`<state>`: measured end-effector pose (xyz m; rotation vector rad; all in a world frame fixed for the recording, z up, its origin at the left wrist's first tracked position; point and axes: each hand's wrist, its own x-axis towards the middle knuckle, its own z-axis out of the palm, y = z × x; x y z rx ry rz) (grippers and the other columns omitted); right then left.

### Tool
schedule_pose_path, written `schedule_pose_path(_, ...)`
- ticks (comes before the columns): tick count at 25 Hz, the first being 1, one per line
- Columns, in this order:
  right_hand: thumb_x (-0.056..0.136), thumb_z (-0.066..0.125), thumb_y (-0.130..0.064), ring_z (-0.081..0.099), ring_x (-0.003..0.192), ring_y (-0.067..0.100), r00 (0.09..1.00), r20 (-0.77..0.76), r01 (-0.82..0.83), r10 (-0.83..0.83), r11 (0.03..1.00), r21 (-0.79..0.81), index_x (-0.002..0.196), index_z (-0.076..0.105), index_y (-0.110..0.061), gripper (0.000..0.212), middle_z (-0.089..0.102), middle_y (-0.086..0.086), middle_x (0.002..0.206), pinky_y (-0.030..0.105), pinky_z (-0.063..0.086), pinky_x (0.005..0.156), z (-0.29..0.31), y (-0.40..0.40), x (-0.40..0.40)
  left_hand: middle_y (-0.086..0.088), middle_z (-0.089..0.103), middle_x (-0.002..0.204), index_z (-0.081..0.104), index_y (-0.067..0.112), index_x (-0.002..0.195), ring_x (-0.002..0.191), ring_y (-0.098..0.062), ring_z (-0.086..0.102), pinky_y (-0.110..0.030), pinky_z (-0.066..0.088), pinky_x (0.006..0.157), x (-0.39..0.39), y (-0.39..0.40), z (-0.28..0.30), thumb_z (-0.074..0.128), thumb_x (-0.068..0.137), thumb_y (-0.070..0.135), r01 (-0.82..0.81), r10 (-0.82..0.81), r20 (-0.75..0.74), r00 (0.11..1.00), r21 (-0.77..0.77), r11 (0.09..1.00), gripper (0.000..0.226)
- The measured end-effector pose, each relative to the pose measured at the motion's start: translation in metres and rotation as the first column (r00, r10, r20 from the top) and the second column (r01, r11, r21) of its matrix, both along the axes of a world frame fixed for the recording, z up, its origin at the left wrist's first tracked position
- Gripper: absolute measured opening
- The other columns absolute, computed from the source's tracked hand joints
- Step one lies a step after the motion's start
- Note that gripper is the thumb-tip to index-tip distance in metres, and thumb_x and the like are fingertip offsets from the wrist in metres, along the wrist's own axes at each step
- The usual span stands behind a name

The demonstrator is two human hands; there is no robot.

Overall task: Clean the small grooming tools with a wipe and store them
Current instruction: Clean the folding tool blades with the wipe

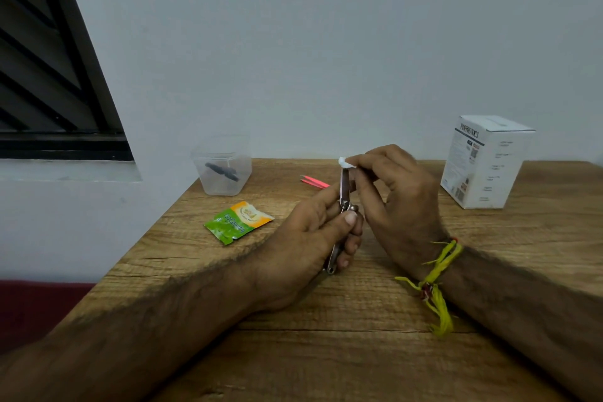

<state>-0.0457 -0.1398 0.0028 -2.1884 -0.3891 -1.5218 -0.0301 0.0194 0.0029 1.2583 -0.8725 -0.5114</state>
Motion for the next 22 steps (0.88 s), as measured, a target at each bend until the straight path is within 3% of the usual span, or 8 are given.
schedule_pose_path(4,0.089,0.067,0.003,0.062,0.084,0.018,0.999,-0.018,-0.04,0.039,0.999,-0.029,0.102,0.074,-0.001,0.015,0.065,0.007,0.09,0.029,0.051,0.077,-0.001,0.003,0.001,-0.007,0.049,0.083,0.045,-0.005,0.129,0.064,-0.016,0.042,-0.021,0.039,0.052,0.007,0.005,0.003,0.04,0.104,0.0,0.028,-0.028,0.017,0.999,0.026,0.999,0.026)
schedule_pose_path(9,0.088,0.065,0.005,0.061,0.085,0.017,0.997,-0.036,-0.063,0.062,0.997,-0.037,0.103,0.073,-0.001,0.018,0.065,0.006,0.092,0.024,0.049,0.079,-0.003,0.005,0.0,-0.009,0.053,0.082,0.042,0.014,0.14,0.062,-0.016,0.045,-0.022,0.038,0.049,0.005,0.008,0.001,0.043,0.103,-0.001,-0.016,0.015,-0.02,1.0,-0.05,0.999,0.039)
schedule_pose_path(13,0.088,0.066,0.005,0.062,0.083,0.015,0.999,-0.041,-0.03,0.03,1.0,-0.002,0.103,0.074,-0.002,0.018,0.065,0.006,0.092,0.023,0.05,0.076,-0.003,0.001,0.001,-0.009,0.053,0.08,0.047,0.012,0.135,0.059,-0.013,0.046,-0.022,0.038,0.048,0.002,0.006,0.004,0.042,0.104,0.004,-0.005,0.004,-0.043,0.999,-0.035,0.999,0.032)
schedule_pose_path(16,0.089,0.066,0.004,0.062,0.085,0.014,0.998,-0.035,-0.061,0.058,0.996,-0.059,0.103,0.074,-0.002,0.018,0.065,0.006,0.091,0.02,0.048,0.078,-0.001,0.002,0.001,-0.006,0.054,0.078,0.049,0.013,0.135,0.058,-0.012,0.046,-0.022,0.037,0.049,0.004,0.008,0.007,0.042,0.105,0.006,-0.043,0.042,-0.035,0.999,-0.03,0.999,0.032)
schedule_pose_path(22,0.089,0.064,-0.001,0.061,0.087,0.017,0.997,-0.061,-0.06,0.053,0.991,-0.123,0.105,0.074,-0.002,0.019,0.065,0.006,0.092,0.027,0.049,0.079,-0.002,0.003,-0.001,-0.009,0.056,0.085,0.049,0.007,0.133,0.06,-0.009,0.048,-0.02,0.039,0.05,0.007,0.013,0.007,0.04,0.105,0.004,-0.07,0.069,0.039,0.997,0.017,0.997,0.029)
